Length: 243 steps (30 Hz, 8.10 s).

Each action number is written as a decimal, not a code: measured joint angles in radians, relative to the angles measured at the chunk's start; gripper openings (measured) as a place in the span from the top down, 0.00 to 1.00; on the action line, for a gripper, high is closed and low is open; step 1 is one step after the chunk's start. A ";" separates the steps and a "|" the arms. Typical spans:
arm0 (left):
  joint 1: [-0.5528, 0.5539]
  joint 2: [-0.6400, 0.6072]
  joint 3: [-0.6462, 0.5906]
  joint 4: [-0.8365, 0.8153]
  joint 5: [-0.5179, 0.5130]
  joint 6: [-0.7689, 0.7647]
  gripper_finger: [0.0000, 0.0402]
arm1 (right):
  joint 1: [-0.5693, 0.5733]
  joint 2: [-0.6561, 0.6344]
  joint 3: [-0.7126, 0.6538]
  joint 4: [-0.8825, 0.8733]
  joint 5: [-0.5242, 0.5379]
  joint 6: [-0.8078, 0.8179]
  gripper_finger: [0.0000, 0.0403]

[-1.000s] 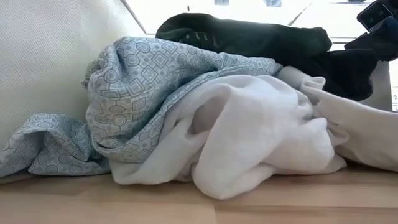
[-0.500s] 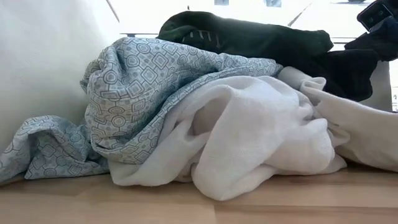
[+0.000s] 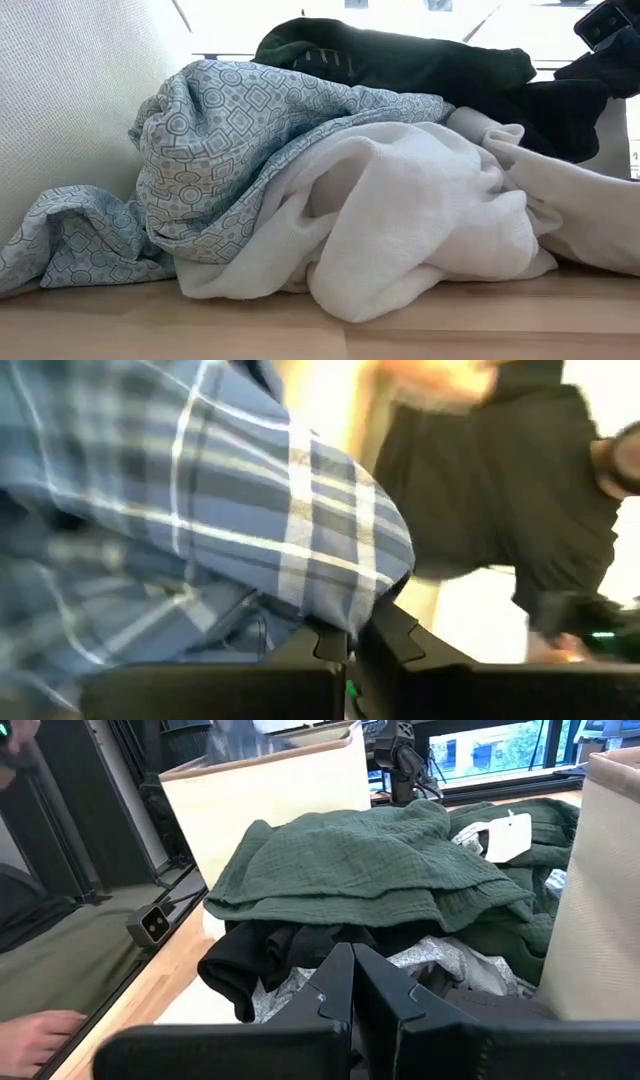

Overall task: Sort clothes
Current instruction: Put the blue checkered shirt into the bottom laundry organizer, then put the green shirt into the bottom laundry organizer

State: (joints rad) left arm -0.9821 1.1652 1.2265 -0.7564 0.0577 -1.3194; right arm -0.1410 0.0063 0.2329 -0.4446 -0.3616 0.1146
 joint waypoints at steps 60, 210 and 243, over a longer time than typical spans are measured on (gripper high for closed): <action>0.066 0.217 -0.094 -0.235 -0.116 0.288 0.99 | 0.000 0.000 0.000 0.000 0.000 0.000 1.00; 0.658 0.025 0.063 0.446 -0.790 1.459 0.43 | 0.000 0.000 0.000 0.000 0.000 0.000 1.00; 0.500 -0.008 0.064 0.140 -0.921 1.279 0.43 | 0.000 0.000 0.000 0.000 0.000 0.000 1.00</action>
State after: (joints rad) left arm -0.4820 1.1571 1.2903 -0.6164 -0.8629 -0.0407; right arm -0.1413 0.0063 0.2329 -0.4446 -0.3614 0.1146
